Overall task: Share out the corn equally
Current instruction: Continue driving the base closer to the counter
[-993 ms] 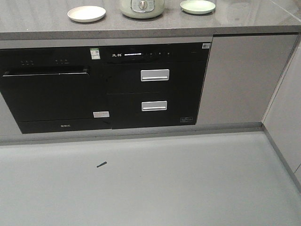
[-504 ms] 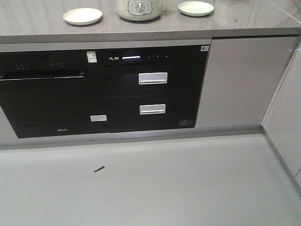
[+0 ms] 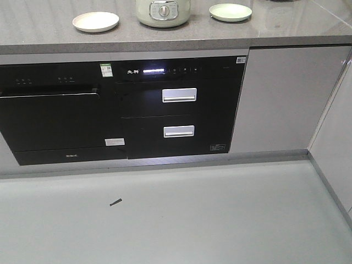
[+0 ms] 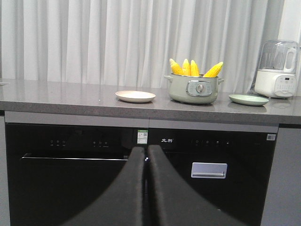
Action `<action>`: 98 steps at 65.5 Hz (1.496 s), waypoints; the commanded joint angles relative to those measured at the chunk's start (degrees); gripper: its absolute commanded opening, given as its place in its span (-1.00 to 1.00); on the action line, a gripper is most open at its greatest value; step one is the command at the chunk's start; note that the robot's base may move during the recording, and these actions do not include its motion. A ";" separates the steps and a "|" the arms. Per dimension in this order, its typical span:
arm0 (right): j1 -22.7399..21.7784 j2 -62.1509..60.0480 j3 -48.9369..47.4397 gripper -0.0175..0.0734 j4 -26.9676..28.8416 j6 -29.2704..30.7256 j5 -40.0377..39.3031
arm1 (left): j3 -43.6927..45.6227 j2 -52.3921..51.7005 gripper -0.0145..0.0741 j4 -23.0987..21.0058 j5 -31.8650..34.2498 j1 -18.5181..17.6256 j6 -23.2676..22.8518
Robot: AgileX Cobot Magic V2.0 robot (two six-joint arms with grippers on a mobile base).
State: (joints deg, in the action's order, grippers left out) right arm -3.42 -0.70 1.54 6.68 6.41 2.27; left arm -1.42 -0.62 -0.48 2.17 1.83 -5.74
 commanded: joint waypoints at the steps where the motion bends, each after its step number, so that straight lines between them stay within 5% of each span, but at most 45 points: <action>1: -0.33 -0.43 0.47 -0.62 -0.22 0.45 -4.20 | 0.96 -0.92 -0.69 -0.04 4.35 -0.22 -0.67; 98: -0.33 -0.43 0.47 -0.62 -0.22 0.45 -4.20 | 0.96 -0.92 -0.69 -0.04 4.35 -0.22 -0.67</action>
State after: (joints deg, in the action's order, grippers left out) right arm -3.42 -0.70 1.54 6.68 6.41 2.27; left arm -1.42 -0.62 -0.48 2.17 1.83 -5.74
